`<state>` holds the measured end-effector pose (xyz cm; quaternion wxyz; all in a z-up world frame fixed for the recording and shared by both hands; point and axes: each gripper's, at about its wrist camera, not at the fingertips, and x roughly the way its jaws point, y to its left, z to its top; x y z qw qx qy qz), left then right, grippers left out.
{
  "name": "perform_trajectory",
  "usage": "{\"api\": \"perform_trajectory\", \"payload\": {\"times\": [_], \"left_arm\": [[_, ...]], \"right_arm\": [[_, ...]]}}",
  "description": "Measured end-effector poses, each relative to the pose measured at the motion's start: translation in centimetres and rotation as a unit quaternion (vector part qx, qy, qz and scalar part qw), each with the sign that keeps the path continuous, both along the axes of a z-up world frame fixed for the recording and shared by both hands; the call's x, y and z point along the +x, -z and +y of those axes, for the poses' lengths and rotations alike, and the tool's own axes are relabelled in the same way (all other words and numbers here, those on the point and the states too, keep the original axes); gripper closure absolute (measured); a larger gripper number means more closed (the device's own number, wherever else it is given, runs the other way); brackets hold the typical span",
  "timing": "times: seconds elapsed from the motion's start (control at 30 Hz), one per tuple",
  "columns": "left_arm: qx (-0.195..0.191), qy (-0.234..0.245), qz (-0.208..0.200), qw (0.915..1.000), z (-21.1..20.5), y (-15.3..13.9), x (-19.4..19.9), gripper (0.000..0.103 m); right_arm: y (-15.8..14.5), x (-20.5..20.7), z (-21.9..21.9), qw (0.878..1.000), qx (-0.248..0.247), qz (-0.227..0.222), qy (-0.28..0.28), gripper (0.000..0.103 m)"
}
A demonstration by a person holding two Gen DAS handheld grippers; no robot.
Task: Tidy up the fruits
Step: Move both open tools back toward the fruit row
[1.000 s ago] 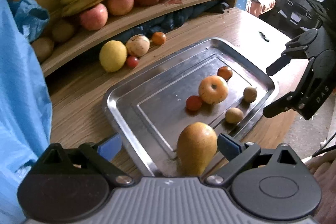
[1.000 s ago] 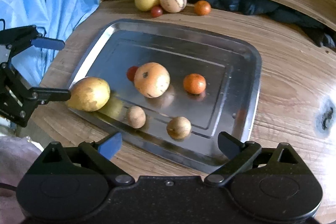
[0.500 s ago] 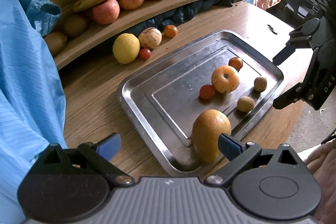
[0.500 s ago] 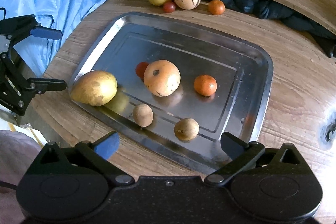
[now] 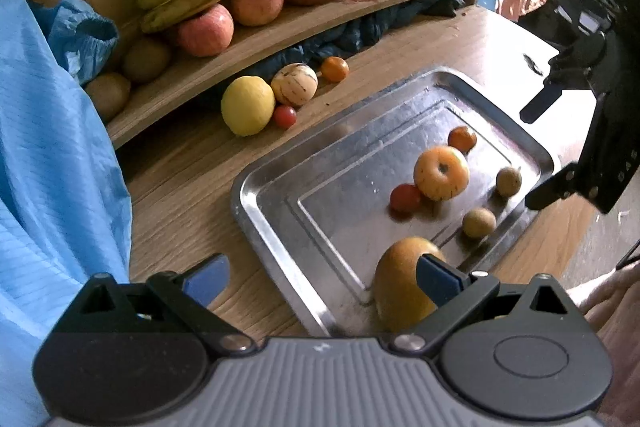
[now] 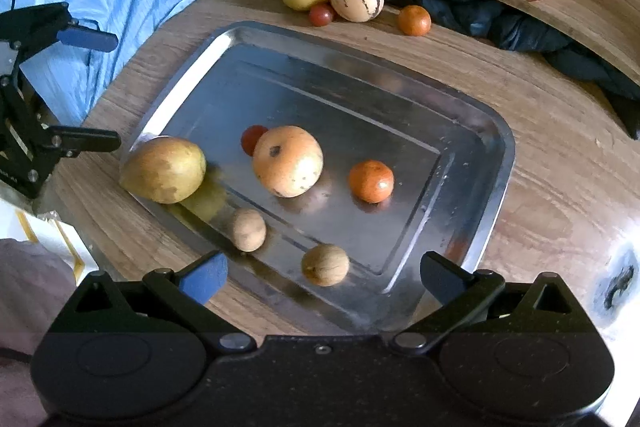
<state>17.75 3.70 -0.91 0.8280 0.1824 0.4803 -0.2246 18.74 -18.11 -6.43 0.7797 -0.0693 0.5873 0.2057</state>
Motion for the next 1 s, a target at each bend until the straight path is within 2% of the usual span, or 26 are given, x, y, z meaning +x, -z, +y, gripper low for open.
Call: {"api": "perform_trajectory", "payload": {"times": [0.33,0.73,0.87,1.0], "left_arm": [[-0.034,-0.070,0.008,0.9969,-1.8,-0.1,2.8,0.001],[-0.033,-0.162,-0.005,0.9862,-4.0,0.1,6.2,0.000],[-0.036,-0.216,0.007,0.9757,-3.9,0.5,7.2,0.000],[-0.065,-0.287,0.039,0.9549,-2.9,1.1,8.1,0.000]], "right_arm": [[-0.4,2.7,-1.6,1.000,0.010,-0.007,-0.025,0.001],[-1.5,6.6,-4.4,0.998,0.025,-0.048,-0.035,0.001],[-1.8,8.2,-5.2,0.997,0.038,-0.059,-0.037,0.001],[-1.7,9.5,-5.5,0.996,0.053,-0.059,-0.033,0.001]]}}
